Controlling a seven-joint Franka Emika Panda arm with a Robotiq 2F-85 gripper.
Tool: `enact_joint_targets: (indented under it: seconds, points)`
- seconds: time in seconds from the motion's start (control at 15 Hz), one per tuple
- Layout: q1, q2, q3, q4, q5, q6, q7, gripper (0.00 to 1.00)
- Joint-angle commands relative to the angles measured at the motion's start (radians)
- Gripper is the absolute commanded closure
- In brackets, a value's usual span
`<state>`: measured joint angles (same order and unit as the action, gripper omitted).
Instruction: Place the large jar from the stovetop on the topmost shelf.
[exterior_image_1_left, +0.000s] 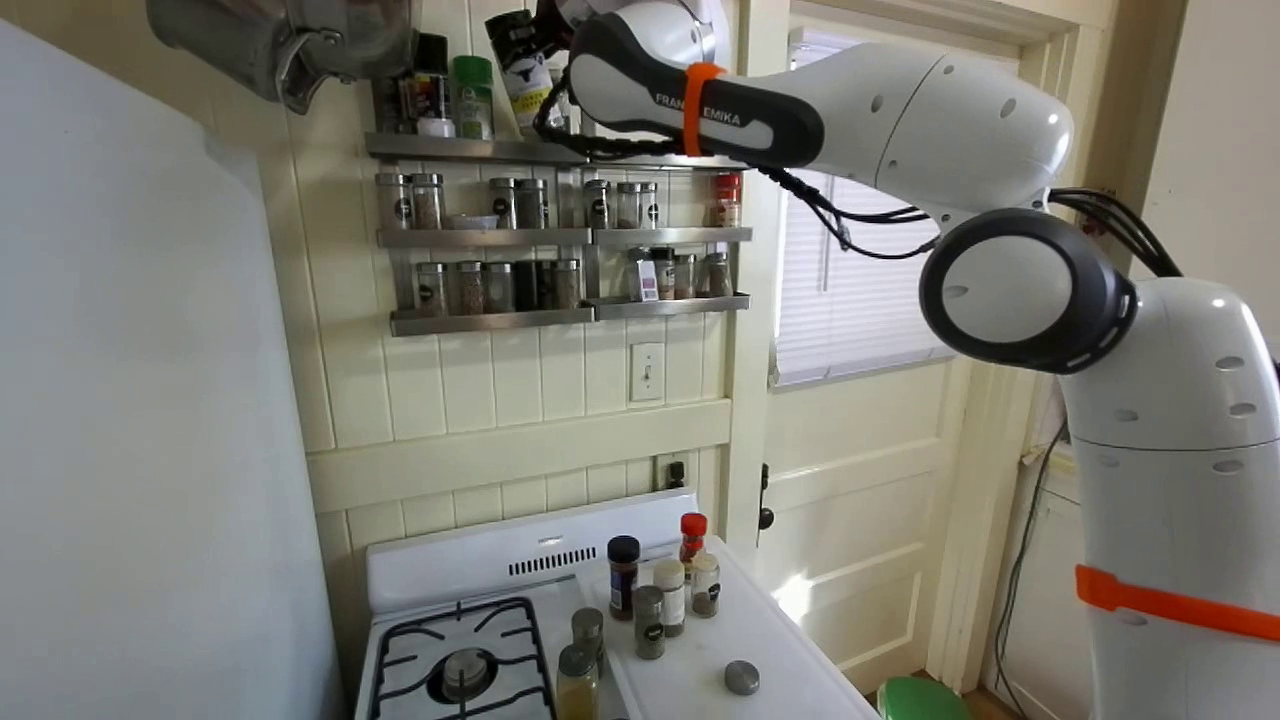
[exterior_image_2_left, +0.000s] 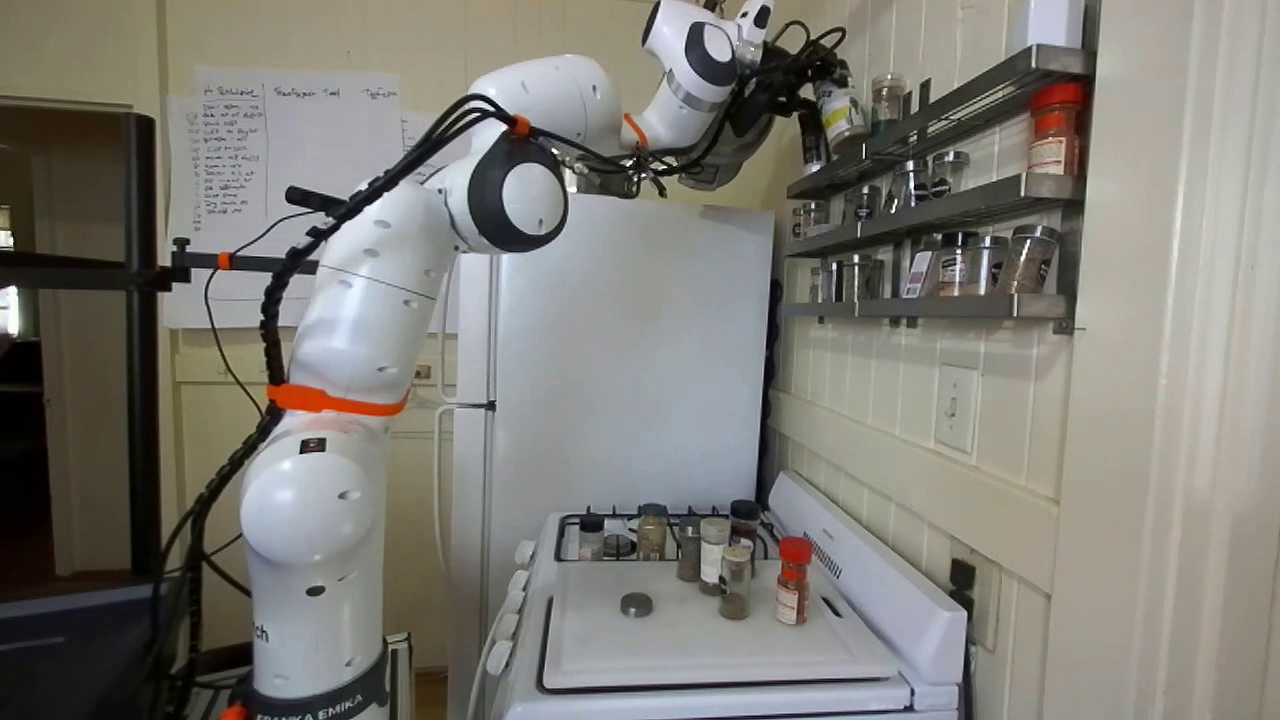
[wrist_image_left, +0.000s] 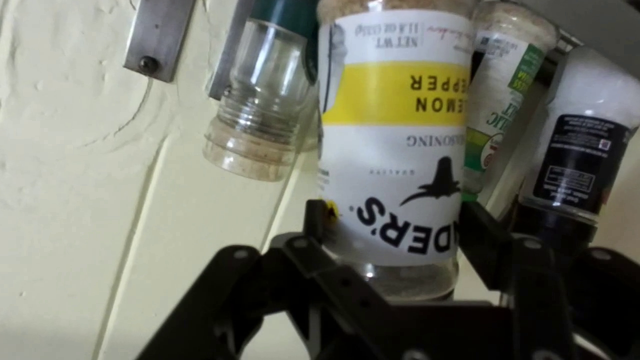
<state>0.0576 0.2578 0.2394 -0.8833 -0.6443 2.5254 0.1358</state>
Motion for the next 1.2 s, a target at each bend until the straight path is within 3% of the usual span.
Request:
enact_joint_targets:
  seconds: [0.0,0.87,0.93,1.0,1.13]
  points:
    - [0.007,0.060,0.011,0.087,0.013,0.030,-0.011,0.56]
    - [0.015,0.091,-0.007,0.083,-0.015,0.043,0.180,0.56]
    - [0.015,0.091,-0.005,0.083,-0.011,0.039,0.186,0.40]
    - [0.016,0.091,-0.003,0.083,-0.008,0.034,0.190,0.09]
    - [0.025,0.089,-0.006,0.089,-0.018,0.017,0.199,0.09]
